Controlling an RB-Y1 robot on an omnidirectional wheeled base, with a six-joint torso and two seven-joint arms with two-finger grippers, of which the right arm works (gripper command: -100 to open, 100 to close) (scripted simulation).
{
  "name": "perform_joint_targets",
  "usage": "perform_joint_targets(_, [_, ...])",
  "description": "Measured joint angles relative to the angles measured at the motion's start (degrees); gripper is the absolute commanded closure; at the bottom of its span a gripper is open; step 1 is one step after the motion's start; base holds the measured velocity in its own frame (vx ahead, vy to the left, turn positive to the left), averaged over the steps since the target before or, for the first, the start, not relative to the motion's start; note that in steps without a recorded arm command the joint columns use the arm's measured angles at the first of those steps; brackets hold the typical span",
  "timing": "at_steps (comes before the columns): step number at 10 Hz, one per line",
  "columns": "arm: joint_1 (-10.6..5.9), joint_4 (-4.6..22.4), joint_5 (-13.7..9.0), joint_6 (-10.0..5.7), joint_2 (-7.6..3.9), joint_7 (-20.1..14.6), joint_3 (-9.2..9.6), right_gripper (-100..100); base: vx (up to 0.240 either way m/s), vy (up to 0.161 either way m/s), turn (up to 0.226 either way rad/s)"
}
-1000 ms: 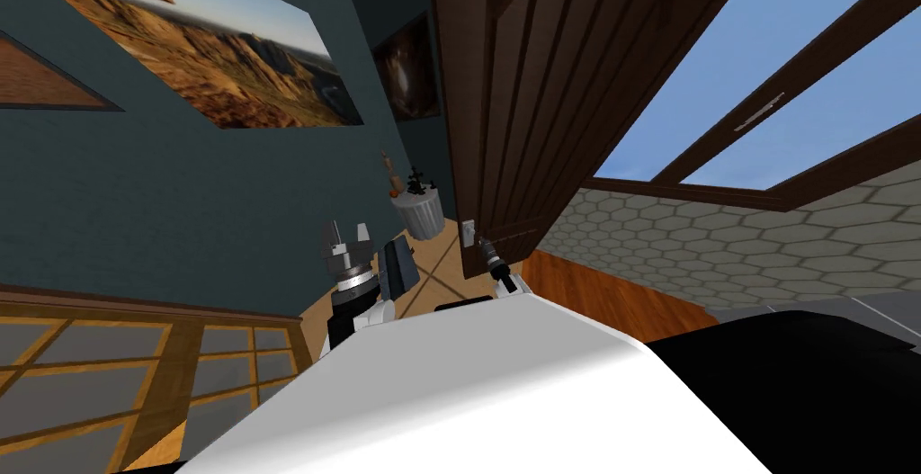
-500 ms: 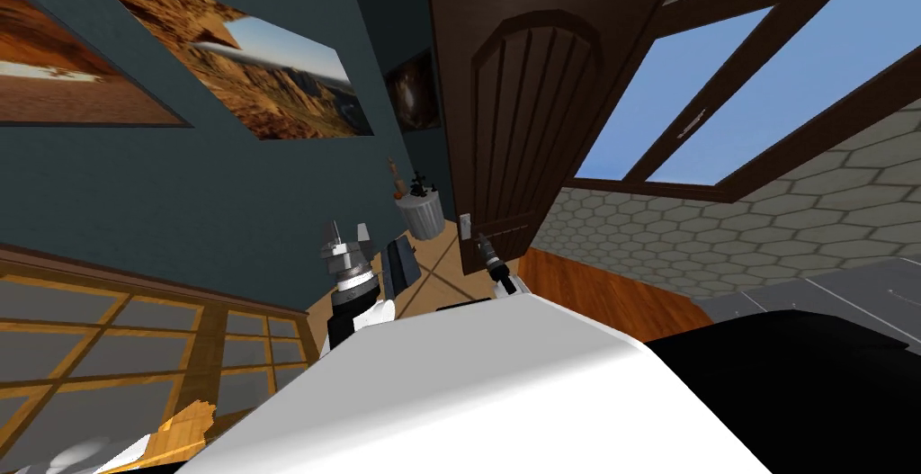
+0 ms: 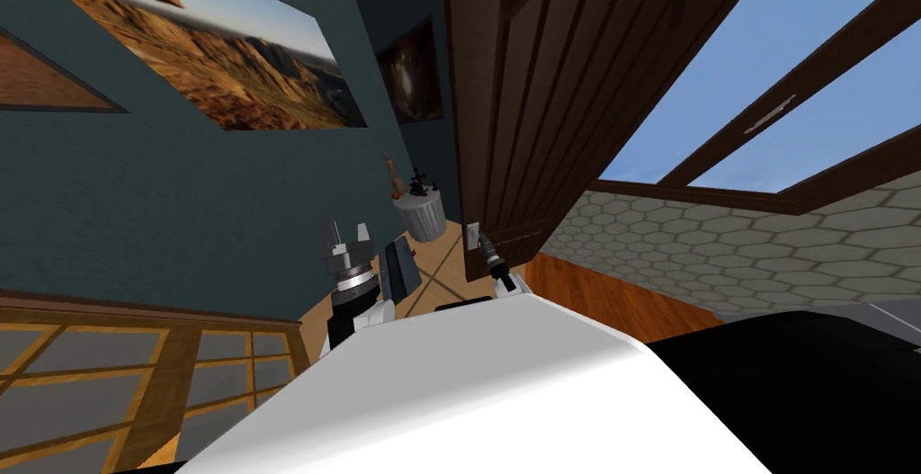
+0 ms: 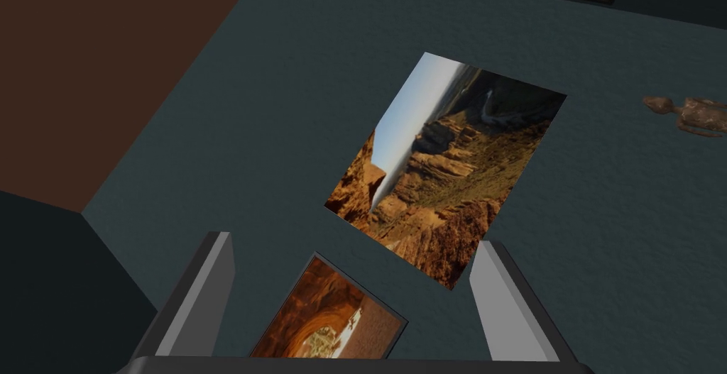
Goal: Push the door open
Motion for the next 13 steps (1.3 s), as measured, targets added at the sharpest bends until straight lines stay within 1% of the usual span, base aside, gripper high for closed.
perform_joint_targets(1, [-0.35, 0.32, -0.07, -0.10, 0.55, 0.18, -0.19, -100, 0.092, 0.030, 0.002])
perform_joint_targets(2, [-0.41, 0.35, -0.08, -0.13, 0.62, 0.22, -0.21, 100, -0.007, -0.005, -0.004])
perform_joint_targets(4, [-0.59, 0.13, -0.09, -0.25, 0.59, 0.18, -0.24, 100, -0.031, -0.011, 0.006])
perform_joint_targets(7, [-0.24, 0.44, -0.03, -0.02, 0.52, 0.23, -0.16, 100, -0.016, -0.001, -0.004])
perform_joint_targets(8, [-0.20, 0.47, -0.04, 0.00, 0.51, 0.22, -0.16, 100, 0.092, 0.089, -0.065])
perform_joint_targets(10, [0.11, 0.64, -0.26, 0.33, 0.20, 0.30, -0.92, 100, 0.144, 0.111, -0.075])
perform_joint_targets(11, [-0.05, 0.77, -0.44, 0.44, 0.06, 0.32, -1.49, 100, 0.176, 0.098, -0.057])
perform_joint_targets(13, [-0.50, 1.17, -0.75, 0.09, 0.32, 0.54, -2.82, 100, 0.177, 0.137, -0.084])
